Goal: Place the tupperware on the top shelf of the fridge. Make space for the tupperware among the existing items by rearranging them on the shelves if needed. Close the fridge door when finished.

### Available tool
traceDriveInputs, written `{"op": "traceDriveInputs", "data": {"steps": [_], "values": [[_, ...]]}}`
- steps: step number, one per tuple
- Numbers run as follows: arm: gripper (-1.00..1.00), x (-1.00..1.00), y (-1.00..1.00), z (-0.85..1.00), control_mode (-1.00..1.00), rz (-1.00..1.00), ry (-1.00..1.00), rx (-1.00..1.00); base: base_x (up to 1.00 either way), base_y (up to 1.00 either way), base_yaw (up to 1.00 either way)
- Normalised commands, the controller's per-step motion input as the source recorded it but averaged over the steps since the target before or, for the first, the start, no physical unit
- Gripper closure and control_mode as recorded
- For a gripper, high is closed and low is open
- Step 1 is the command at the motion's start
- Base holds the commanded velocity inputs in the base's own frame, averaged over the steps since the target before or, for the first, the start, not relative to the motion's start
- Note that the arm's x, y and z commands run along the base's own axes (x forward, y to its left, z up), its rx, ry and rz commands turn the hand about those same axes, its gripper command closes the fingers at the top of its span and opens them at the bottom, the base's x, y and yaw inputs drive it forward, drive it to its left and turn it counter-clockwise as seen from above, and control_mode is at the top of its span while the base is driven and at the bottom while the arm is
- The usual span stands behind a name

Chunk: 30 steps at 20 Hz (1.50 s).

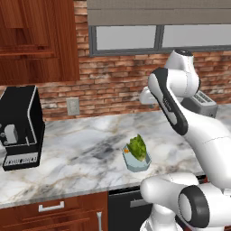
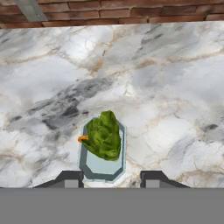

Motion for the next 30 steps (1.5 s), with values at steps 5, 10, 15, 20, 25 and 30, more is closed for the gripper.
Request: {"op": "traceDriveInputs", "data": {"steps": [5,10,15,20,25,30], "values": [[-1.00,-0.11,0.22,-0.25,-1.00,0.00,0.01,-0.07,0.00,0.00,0.00],[-1.00,-0.19,0.25,-0.55,-1.00,0.00,0.00,-0.05,0.00,0.00,0.00],[-1.00,-0.24,0.04,-0.61,-1.00,0.00,0.00,0.00,0.00,0.00,0.00],[-1.00,-0.31,-0.02,-0.62,-1.00,-0.02,0.01,-0.01,0.00,0.00,0.00],[-1.00,-0.20,-0.13,-0.50,-1.00,-0.04,0.07,0.00,0.00,0.00,0.00],[-1.00,-0.09,-0.18,-0.47,-1.00,-0.04,0.06,0.00,0.00,0.00,0.00]]}}
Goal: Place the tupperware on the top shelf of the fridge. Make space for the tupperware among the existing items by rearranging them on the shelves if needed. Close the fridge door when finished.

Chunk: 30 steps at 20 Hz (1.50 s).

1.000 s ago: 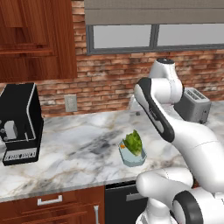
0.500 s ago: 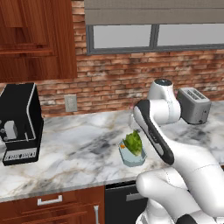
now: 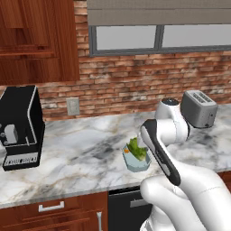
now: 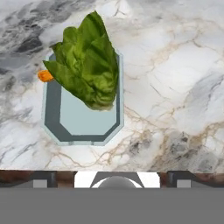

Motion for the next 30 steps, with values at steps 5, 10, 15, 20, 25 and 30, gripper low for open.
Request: {"op": "traceDriveInputs", "data": {"steps": [5,10,15,20,25,30], "values": [[-1.00,0.00,-0.11,-0.26,-1.00,-0.05,0.00,0.00,0.00,0.00,0.00],[-1.00,0.02,-0.12,-0.38,-1.00,-0.03,0.00,0.00,0.00,0.00,0.00],[-1.00,0.04,-0.05,-0.40,-1.00,-0.01,0.00,0.00,0.00,0.00,0.00],[-1.00,0.10,0.00,-0.13,-1.00,0.00,0.00,0.00,0.00,0.00,0.00],[-1.00,0.15,0.03,-0.09,-1.00,0.00,0.00,0.00,0.00,0.00,0.00],[-1.00,0.08,0.11,-0.25,-1.00,0.00,0.00,0.00,0.00,0.00,0.00]]}}
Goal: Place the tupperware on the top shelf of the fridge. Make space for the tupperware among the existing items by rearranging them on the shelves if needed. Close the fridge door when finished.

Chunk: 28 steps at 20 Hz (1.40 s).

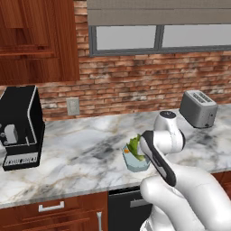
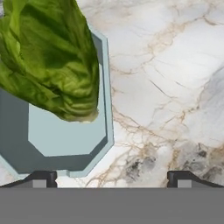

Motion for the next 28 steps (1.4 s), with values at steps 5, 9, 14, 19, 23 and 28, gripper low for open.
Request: {"op": "traceDriveInputs", "data": {"steps": [5,9,14,19,23,28], "values": [[-1.00,0.00,0.12,-0.36,-1.00,0.00,0.00,0.00,0.00,0.00,0.00],[-1.00,0.00,0.05,-0.38,-1.00,0.00,0.00,0.00,0.00,0.00,0.00],[-1.00,0.00,0.00,-0.44,-1.00,0.00,0.00,0.00,0.00,0.00,0.00],[-1.00,0.00,0.00,-0.47,-1.00,0.00,0.00,0.00,0.00,0.00,0.00],[-1.00,0.00,0.00,-0.44,-1.00,0.00,0.00,0.00,0.00,0.00,0.00],[-1.00,0.00,0.00,-0.43,-1.00,0.00,0.00,0.00,0.00,0.00,0.00]]}}
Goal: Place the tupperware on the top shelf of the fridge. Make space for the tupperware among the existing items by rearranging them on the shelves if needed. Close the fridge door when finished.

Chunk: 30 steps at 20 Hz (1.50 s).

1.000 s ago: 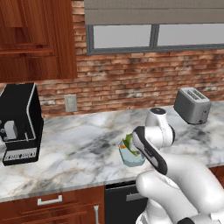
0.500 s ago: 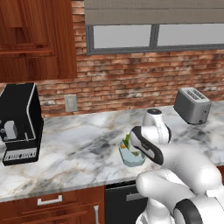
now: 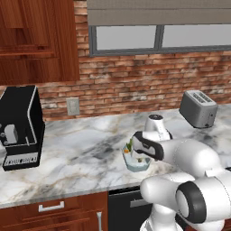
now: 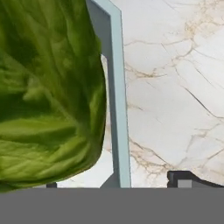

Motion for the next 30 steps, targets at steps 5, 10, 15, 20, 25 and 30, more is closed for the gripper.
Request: {"op": "traceDriveInputs", "data": {"steps": [5,10,15,20,25,30], "values": [[1.00,0.00,0.00,-0.40,-1.00,0.00,0.00,0.00,0.00,0.00,0.00],[1.00,0.00,0.00,-0.35,-1.00,0.00,-0.03,0.00,0.00,0.00,0.00],[1.00,-0.03,0.00,-0.05,-1.00,0.00,-0.08,0.00,0.00,0.00,0.00],[1.00,-0.41,0.04,0.44,-1.00,0.00,-0.29,0.00,0.00,0.00,0.00],[1.00,-0.43,0.02,0.78,-1.00,0.00,-0.26,0.00,0.00,0.00,0.00],[1.00,-0.33,0.00,0.80,-1.00,-0.01,-0.12,0.00,0.00,0.00,0.00]]}}
